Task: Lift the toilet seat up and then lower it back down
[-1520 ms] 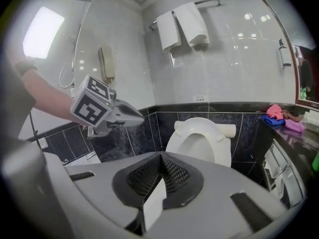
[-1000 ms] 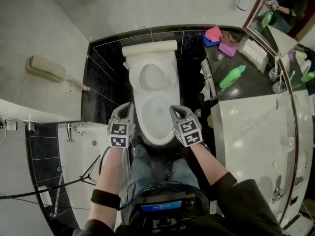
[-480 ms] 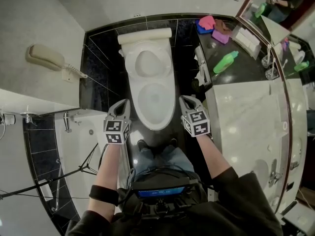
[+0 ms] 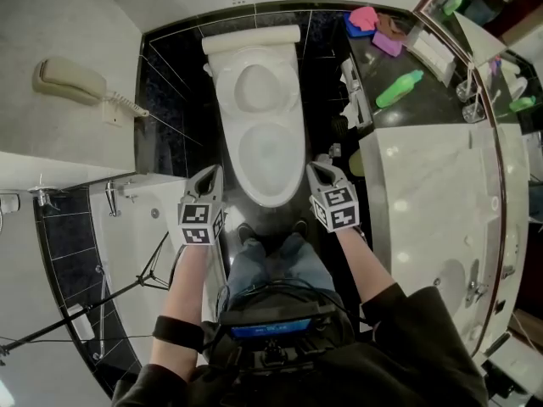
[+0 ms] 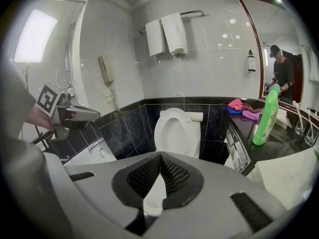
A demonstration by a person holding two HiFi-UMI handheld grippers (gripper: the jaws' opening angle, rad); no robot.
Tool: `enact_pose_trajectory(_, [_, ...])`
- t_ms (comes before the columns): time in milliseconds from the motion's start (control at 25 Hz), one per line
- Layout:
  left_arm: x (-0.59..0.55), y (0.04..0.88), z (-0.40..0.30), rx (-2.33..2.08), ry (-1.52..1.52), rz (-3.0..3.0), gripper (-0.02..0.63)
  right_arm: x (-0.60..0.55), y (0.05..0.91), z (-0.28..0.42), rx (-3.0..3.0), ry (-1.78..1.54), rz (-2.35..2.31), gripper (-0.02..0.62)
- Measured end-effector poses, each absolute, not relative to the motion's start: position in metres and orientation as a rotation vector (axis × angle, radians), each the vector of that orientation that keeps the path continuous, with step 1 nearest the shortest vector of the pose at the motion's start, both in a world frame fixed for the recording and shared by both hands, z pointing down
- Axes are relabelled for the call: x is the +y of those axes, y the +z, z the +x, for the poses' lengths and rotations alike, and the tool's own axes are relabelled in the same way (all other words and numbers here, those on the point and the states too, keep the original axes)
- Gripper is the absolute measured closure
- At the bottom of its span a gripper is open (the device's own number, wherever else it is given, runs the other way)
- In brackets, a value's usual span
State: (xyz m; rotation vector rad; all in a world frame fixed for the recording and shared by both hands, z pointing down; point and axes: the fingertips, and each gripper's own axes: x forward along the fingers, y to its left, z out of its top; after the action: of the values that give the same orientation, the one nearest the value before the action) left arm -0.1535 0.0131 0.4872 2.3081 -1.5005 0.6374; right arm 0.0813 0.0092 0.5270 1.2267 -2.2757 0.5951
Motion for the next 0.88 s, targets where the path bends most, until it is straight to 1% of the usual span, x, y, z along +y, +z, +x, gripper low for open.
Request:
enact_pose_trajectory(400, [0.024, 0.494, -0.157, -1.484, 0.657, 2.306, 0.6, 0.011, 0.529, 0.073, -2.272, 0.593, 1.227, 0.592])
enact_pose_trajectory(880, [0.027, 0.5, -0.144, -1.468, 0.655, 2.298, 0.6, 0.011, 0.534, 0.077, -2.27, 0.588, 1.21, 0.592])
